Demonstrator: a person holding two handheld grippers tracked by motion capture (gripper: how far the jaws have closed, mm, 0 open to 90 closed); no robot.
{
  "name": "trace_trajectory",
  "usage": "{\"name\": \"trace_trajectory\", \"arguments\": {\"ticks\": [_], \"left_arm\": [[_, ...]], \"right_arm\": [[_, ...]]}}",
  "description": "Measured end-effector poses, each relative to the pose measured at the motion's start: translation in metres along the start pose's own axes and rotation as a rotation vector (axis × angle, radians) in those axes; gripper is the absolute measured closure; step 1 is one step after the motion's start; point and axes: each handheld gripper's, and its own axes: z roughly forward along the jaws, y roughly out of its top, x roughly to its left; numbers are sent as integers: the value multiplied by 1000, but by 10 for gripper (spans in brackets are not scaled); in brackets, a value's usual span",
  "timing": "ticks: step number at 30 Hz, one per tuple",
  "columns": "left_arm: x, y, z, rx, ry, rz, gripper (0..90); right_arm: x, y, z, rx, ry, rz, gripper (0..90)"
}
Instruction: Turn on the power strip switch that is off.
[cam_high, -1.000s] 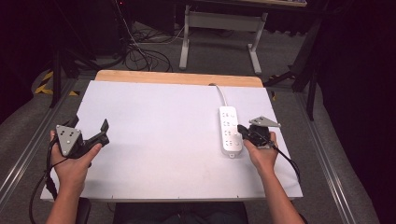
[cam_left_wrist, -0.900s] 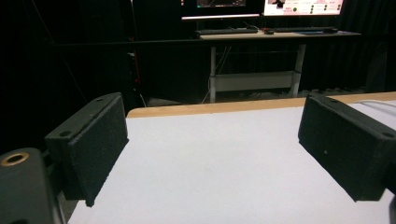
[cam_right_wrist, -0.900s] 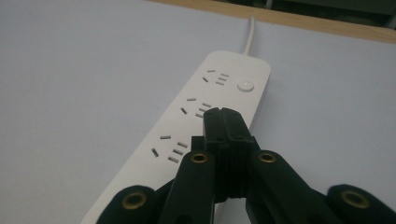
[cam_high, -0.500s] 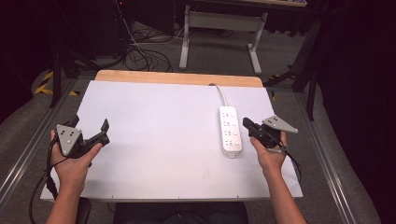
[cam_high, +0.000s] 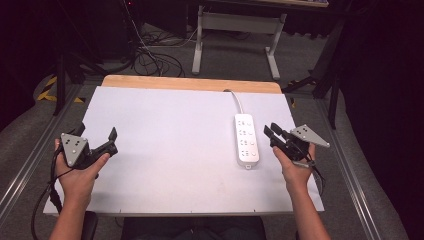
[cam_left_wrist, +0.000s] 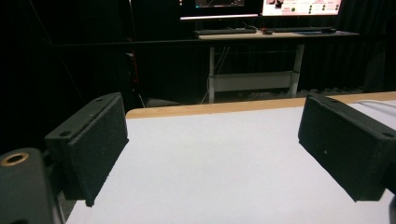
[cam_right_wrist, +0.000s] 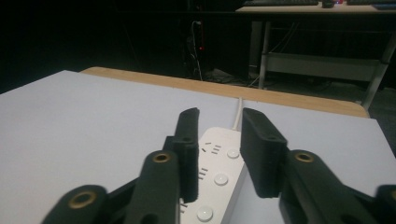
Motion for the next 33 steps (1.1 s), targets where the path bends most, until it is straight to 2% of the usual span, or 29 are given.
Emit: {"name": "trace_trajectory", "arguments": {"ticks": [4, 8, 16, 22, 28, 33], "left_arm": [[0, 0, 0, 2, 0, 2, 88], [-1, 0, 0, -2, 1, 3, 88], [0, 0, -1, -3, 3, -6, 88], [-1, 0, -1, -2, 2, -6, 88], [0, 0, -2, -3, 4, -8, 88], [0, 0, -2, -5, 5, -5, 88]], "right_arm": [[-3, 2, -4, -18, -26, 25, 532], [-4, 4, -8, -41, -32, 29, 498], [-4, 5, -16, -81, -13, 16, 430], [-4, 4, -17, -86, -3, 30, 353], [-5, 4, -22, -114, -17, 46, 232], [-9, 0, -27, -115, -5, 63, 135]]}}
